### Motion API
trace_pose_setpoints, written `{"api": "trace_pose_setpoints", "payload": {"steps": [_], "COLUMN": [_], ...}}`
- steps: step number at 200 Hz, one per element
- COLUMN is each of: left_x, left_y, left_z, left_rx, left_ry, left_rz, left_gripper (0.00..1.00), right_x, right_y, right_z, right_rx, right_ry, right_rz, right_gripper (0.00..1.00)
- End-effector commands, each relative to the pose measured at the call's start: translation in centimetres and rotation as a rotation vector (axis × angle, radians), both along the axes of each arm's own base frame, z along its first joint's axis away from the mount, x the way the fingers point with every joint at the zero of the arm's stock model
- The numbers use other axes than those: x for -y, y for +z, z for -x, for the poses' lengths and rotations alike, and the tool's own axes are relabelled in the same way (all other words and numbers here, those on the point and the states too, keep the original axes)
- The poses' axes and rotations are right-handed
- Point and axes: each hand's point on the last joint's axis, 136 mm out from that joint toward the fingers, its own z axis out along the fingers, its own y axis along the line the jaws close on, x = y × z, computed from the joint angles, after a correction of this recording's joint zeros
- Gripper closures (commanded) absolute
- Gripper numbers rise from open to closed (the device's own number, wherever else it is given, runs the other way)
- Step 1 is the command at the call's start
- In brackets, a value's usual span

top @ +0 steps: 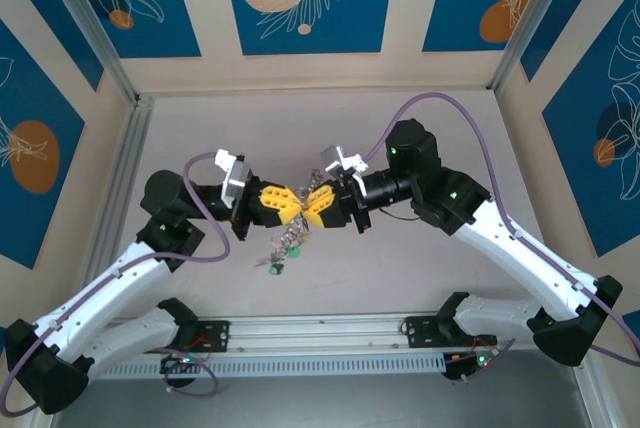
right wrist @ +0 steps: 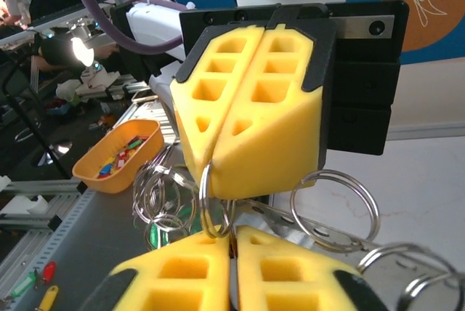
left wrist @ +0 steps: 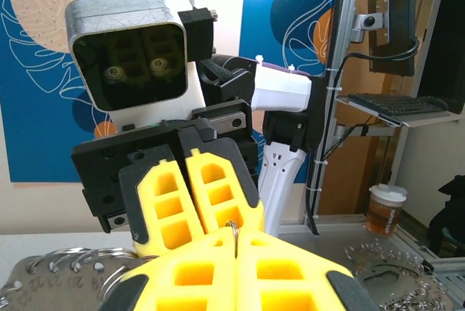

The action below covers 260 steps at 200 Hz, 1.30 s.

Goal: Put the keys on the keyring

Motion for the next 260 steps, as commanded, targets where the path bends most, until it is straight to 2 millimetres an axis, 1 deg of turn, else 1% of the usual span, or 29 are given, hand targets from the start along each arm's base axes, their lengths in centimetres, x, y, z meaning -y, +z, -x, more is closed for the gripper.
{"api": "trace_pose_setpoints", "payload": {"steps": [1,24,41,51,58,79,106,130,154,166,177,185,222,233,243,260], "left_x": [-0.7,-0.9,-1.0,-1.0,-0.9,-0.9,-0.9,-0.9,-0.9,-0.9,-0.9,-0.9,-0.8,-0.9,-0.9,-0.9], "left_y": [1.6,1.4,1.3,1.3,1.2,1.4,1.6,1.7,1.6,1.6,1.5,1.4,1.0,1.0,1.0,1.0], "left_z": [1.4,1.4,1.4,1.4,1.4,1.5,1.6,1.6,1.6,1.6,1.6,1.5,1.5,1.5,1.5,1.6], "left_rx": [0.085,0.089,0.086,0.084,0.079,0.073,0.071,0.070,0.067,0.066,0.066,0.064,0.060,0.061,0.061,0.063], "left_ry": [-0.018,0.009,0.015,0.012,0.008,-0.010,-0.017,-0.021,-0.022,-0.021,-0.021,-0.020,-0.019,-0.019,-0.020,-0.022], "left_rz": [0.055,0.037,0.032,0.033,0.034,0.042,0.047,0.049,0.050,0.051,0.052,0.051,0.046,0.048,0.047,0.048], "left_gripper": [1.00,1.00,1.00,1.00,1.00,1.00,1.00,1.00,1.00,1.00,1.00,1.00,1.00,1.00,1.00,1.00], "right_x": [0.0,1.0,1.7,2.1,2.1,1.8,0.7,-0.4,-1.0,-1.1,-1.0,-0.9,-0.6,-0.5,-0.4,-0.3], "right_y": [0.1,0.6,0.6,0.8,1.0,1.7,2.0,1.9,1.9,2.0,2.0,2.1,2.4,2.5,2.6,2.7], "right_z": [-0.2,0.4,-0.1,-0.4,-0.4,-0.1,0.2,0.2,0.2,0.1,0.2,0.2,0.4,0.3,0.3,0.2], "right_rx": [0.026,0.102,0.157,0.187,0.204,0.236,0.244,0.235,0.233,0.233,0.239,0.240,0.247,0.248,0.251,0.256], "right_ry": [-0.037,-0.102,-0.193,-0.241,-0.262,-0.267,-0.227,-0.195,-0.184,-0.186,-0.187,-0.191,-0.199,-0.206,-0.210,-0.224], "right_rz": [-0.009,-0.031,-0.029,-0.032,-0.037,-0.071,-0.087,-0.083,-0.086,-0.089,-0.093,-0.098,-0.117,-0.119,-0.121,-0.125], "right_gripper": [0.80,0.64,0.58,0.57,0.58,0.66,0.68,0.69,0.72,0.77,0.85,0.88,0.87,0.85,0.82,0.81]}}
